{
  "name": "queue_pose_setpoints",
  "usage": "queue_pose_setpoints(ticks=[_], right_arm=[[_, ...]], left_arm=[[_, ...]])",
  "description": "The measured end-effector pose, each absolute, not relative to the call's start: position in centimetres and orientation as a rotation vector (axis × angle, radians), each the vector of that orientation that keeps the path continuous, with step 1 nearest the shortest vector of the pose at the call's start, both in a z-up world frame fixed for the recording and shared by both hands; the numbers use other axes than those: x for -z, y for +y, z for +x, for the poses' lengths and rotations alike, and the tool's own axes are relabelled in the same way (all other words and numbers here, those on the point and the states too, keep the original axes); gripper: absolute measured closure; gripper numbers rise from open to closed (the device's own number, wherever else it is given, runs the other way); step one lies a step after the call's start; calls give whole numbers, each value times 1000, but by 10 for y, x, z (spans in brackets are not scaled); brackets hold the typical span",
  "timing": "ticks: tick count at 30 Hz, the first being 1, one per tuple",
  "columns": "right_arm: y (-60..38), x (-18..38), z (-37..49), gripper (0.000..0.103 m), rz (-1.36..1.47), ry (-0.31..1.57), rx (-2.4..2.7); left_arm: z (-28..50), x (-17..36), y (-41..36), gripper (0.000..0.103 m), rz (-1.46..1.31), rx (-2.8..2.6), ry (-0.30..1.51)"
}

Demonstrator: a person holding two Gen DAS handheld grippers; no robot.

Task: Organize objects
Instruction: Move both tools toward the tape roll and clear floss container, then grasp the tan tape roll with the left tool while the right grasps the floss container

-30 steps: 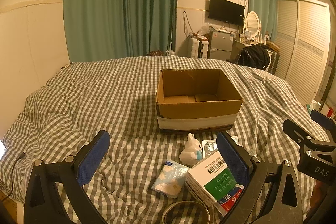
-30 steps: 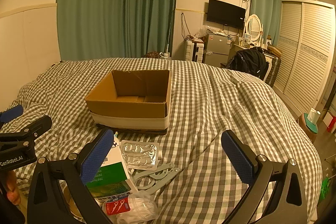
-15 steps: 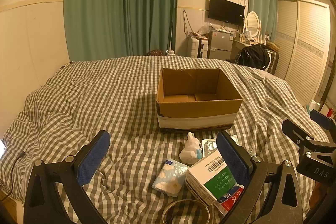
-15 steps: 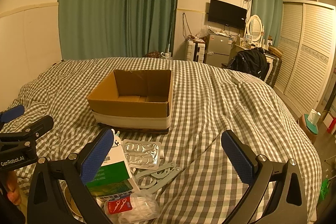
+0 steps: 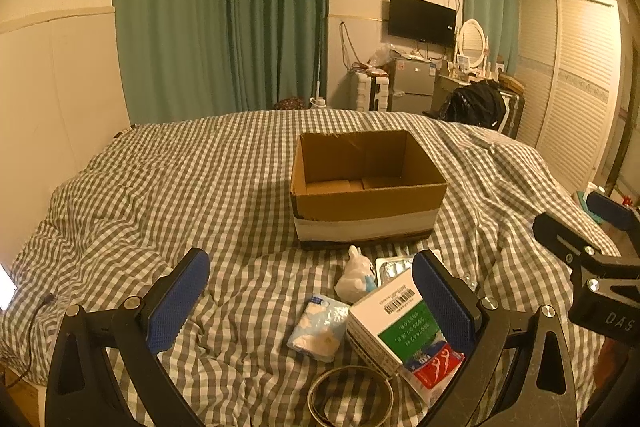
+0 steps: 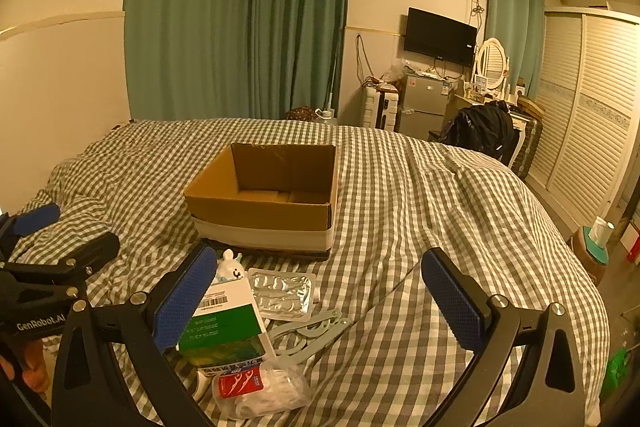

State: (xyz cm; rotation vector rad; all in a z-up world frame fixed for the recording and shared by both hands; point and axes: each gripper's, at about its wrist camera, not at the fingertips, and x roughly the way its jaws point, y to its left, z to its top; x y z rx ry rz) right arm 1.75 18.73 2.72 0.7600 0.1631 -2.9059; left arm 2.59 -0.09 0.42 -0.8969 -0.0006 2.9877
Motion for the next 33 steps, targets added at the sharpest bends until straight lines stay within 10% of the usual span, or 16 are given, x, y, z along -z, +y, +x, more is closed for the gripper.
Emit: queue_pose_setpoints(ticks=[18,26,33], right_arm=[[188,55,29,0,1121,265,2731],[164,88,25,0,1224,282,2575],[145,112,18,0,1290,364,2498]], left_arm=[[36,109,-9,2,-1397,-2723,24],[20,151,-16,44,-1591,-2579,-89],[16,162,-11,60,-1601,-2555,-6]])
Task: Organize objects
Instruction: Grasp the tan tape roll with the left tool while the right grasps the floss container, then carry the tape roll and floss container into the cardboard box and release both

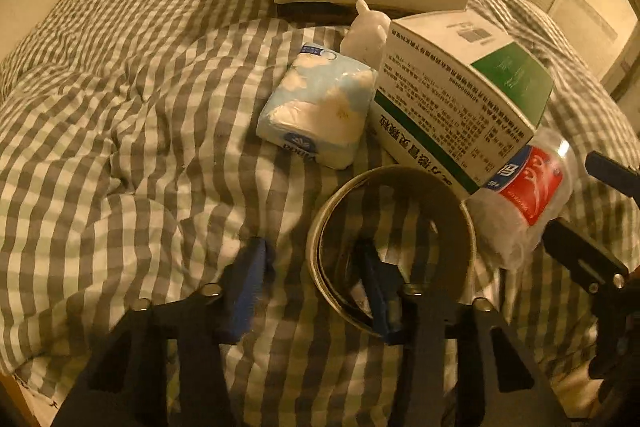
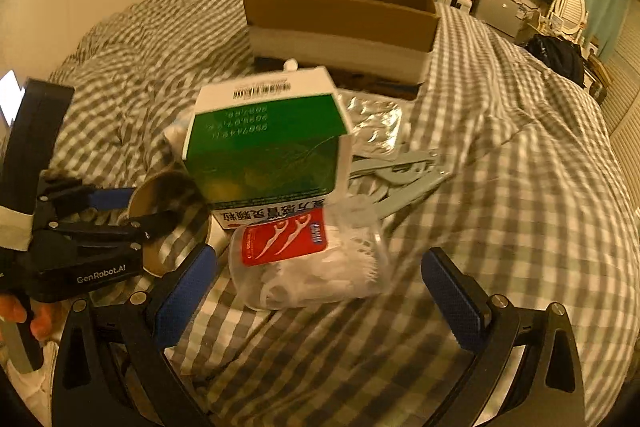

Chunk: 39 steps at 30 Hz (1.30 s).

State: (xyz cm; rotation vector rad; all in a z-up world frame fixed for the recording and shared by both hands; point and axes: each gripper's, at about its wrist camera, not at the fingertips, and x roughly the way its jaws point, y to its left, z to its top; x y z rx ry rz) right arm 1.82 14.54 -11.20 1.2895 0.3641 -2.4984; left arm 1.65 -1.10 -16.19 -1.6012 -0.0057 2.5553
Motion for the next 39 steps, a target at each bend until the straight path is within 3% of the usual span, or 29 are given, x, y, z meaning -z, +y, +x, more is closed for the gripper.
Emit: queue_pose_setpoints(ticks=[7,11,30,39], right_arm=[[133,134,11,0,1344,471,2475],[132,136,14,9,1340,489,2481],[142,60,36,11,1091,355,2587],[141,0,9,11,909,353,2645]], left_arm=[[18,158,-15,85,-1537,-2601,33],[20,151,-16,92,-1489,-2619,52],[41,81,-14,96,-1255,-2699,44],[-6,30,-15,96,-1121,-2768,31]])
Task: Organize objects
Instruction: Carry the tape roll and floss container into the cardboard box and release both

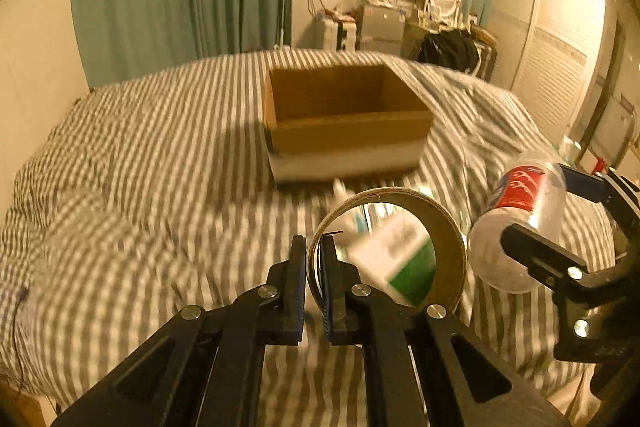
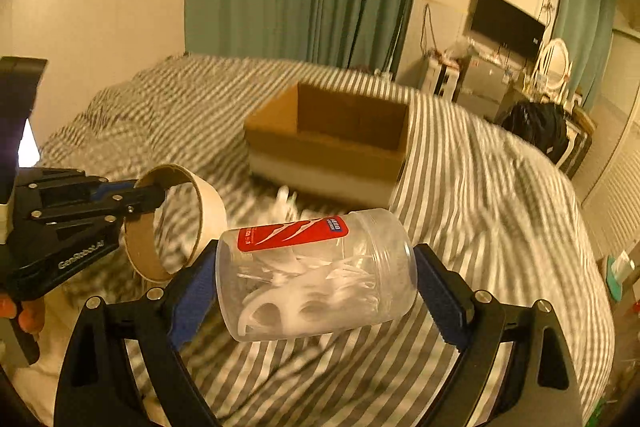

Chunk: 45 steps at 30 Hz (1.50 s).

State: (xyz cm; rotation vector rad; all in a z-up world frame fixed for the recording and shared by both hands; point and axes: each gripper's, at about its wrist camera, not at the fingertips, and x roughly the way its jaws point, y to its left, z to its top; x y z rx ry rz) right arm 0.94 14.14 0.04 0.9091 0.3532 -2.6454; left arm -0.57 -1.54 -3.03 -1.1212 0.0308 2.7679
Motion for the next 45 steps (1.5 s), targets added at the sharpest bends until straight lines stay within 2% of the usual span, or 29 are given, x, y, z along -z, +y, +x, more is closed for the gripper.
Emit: queue_pose_setpoints(ticks=[10,16,28,32,39,43,45], right_arm=[[144,-60,-73,11,743,230,2653],[141,-72,-139,11,731,225,2680],[126,-20,-251,12,860,301,2715],[135,-1,-261,12,900,243,2728],[139,8,-262,12,921,267,2703],[139,5,-258,11,930,229,2698],[142,1,-256,11,921,219,2704]], left_arm=[[-104,-15,-15,96,-995,-2848,53],[-159,-21,-4,96,-979,-2849,72],[-246,30,15,96,-1109,-2793,82],[-258,52,21,96,-1183,-2760,55],[-260,70,33,96,-1229,-2735,59],[-258,70,29,91,-1232,-2734,63],[-255,67,26,79,-1228,-2726,42]])
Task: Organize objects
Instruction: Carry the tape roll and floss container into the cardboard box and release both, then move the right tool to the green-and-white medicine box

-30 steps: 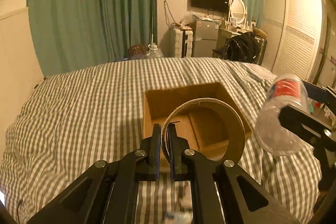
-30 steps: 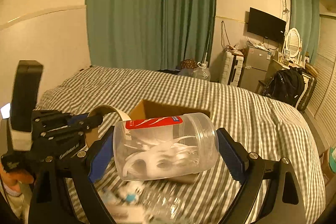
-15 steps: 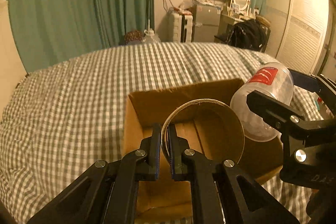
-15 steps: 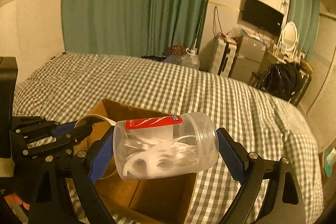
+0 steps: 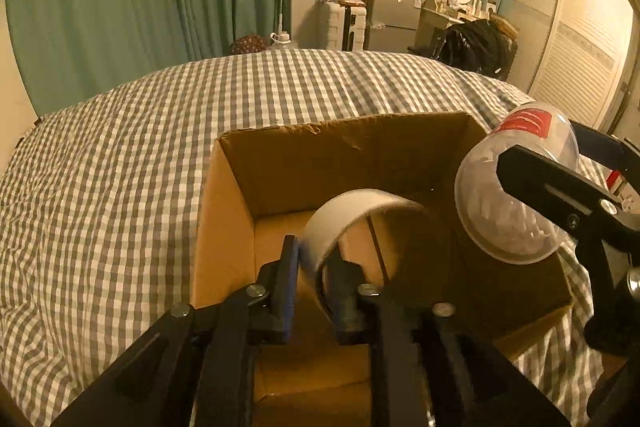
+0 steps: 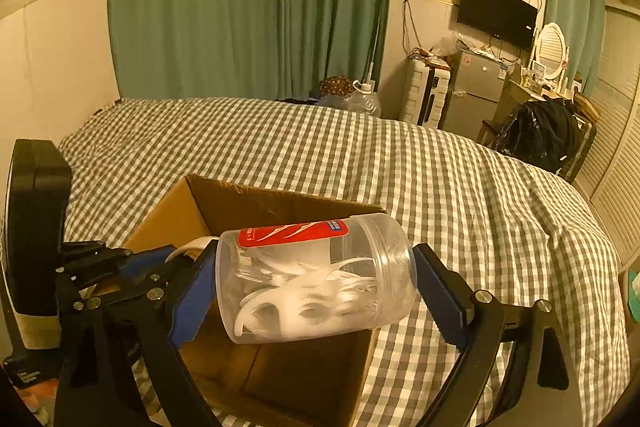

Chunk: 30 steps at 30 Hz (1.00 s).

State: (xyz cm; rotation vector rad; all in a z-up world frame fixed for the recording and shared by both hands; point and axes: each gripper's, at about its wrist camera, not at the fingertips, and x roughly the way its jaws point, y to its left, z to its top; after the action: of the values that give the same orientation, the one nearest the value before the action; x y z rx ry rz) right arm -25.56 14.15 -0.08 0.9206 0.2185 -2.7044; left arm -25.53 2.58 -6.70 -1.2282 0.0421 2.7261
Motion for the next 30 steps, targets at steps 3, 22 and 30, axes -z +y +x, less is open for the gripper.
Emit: queue_pose_setpoints(ticks=[3,22,30], right_arm=[[147,-9,-247,5,884,199,2743],[162,-130,-88,0,683,270,2798],[150,-123,-34,0,676,317,2774]], left_arm=[[-244,58,23,40,-1199,-2770,70],[-113,-50,-24,19,-958,-2903,34],[-65,-43,-49,19,-959,-2934,6]])
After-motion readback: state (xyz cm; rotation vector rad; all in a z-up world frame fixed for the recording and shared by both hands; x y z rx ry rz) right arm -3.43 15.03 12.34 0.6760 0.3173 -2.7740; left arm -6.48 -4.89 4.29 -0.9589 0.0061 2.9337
